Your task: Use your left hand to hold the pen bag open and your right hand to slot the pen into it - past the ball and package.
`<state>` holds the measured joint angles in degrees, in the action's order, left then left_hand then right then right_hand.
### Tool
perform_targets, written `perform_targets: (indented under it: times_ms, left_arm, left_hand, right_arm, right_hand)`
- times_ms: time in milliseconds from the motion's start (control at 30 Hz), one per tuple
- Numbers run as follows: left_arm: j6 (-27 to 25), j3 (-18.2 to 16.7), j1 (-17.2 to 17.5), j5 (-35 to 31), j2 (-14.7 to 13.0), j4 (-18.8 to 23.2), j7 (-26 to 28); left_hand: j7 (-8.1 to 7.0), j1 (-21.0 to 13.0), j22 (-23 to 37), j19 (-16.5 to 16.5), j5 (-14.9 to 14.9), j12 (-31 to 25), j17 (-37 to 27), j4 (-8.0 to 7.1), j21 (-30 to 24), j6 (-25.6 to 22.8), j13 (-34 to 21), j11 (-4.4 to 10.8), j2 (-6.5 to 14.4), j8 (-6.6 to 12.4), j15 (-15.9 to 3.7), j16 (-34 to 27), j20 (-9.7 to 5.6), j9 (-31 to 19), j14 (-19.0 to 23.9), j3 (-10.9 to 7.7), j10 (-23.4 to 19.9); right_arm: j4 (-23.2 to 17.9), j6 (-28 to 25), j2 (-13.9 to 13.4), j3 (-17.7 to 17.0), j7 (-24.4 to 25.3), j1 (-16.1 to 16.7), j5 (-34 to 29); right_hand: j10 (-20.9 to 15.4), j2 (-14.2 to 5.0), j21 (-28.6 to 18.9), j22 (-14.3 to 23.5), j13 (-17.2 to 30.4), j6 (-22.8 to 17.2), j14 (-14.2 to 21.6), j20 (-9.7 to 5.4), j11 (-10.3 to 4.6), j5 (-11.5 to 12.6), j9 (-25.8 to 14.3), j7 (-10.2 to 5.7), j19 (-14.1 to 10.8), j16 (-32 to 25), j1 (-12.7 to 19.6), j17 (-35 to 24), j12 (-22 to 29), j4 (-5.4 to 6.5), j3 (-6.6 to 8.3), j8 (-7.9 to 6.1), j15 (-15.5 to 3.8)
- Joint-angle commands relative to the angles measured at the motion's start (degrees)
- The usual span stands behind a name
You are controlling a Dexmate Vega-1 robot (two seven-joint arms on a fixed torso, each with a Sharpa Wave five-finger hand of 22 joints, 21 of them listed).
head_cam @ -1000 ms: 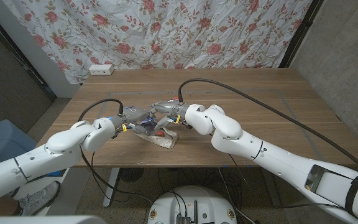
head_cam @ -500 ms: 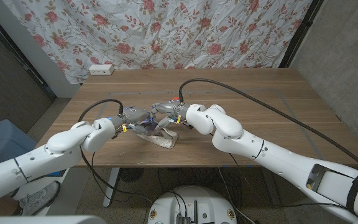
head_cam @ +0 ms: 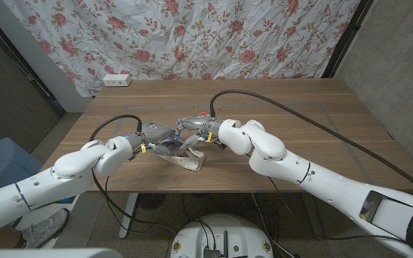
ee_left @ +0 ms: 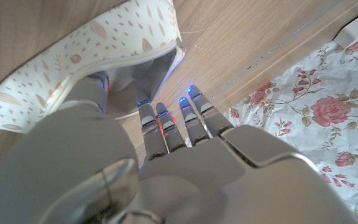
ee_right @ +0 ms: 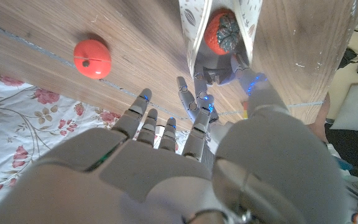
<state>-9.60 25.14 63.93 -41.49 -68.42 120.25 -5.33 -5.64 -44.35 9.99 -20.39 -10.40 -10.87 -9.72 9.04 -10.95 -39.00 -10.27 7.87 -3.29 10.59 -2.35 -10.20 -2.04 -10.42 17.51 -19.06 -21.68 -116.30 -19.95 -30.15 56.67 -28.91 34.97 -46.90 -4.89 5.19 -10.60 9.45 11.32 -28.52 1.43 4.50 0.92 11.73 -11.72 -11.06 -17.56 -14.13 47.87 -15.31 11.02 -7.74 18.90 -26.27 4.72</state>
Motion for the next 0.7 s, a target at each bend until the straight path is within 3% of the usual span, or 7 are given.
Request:
perform_targets:
  times_ms: [33, 700]
  left_arm:
    - [-0.26, -0.12, 0.06, -0.59, -0.09, 0.24, 0.18]
    - [-1.49, -1.19, 0.77, -0.36, -0.76, 1.72, -0.47]
  left_hand:
    - [-0.14, -0.16, 0.14, 0.03, -0.16, -0.19, -0.12, 0.02, -0.37, -0.26, -0.16, -0.05, 0.36, 0.37, -3.67, -0.3, 0.13, 0.04, 0.16, 0.18, -0.36]
    - [-0.04, -0.15, 0.15, -0.02, -0.17, -0.12, -0.12, 0.03, -0.39, -0.05, -0.16, -0.06, 0.56, 0.26, -3.65, -0.28, 0.2, 0.04, 0.18, 0.23, -0.23]
  right_arm:
    - [-2.69, -0.16, -2.24, -1.6, -0.67, 1.12, 0.43]
    - [-4.92, 0.15, -5.6, -4.42, -0.89, 2.66, 0.93]
  right_hand:
    - [0.0, -0.18, -0.03, 0.22, 0.34, -0.85, -0.33, 0.11, -0.22, 0.3, -0.08, -0.37, 0.14, 0.12, -0.64, -0.15, 0.14, 0.19, -0.31, -0.01, 0.0]
    - [0.84, -0.18, 0.14, 0.23, 0.35, 0.6, -1.35, 0.41, 0.28, 1.08, -0.01, 0.18, 1.12, 0.51, -2.34, -0.3, 0.02, 0.64, -1.01, 0.97, 0.66]
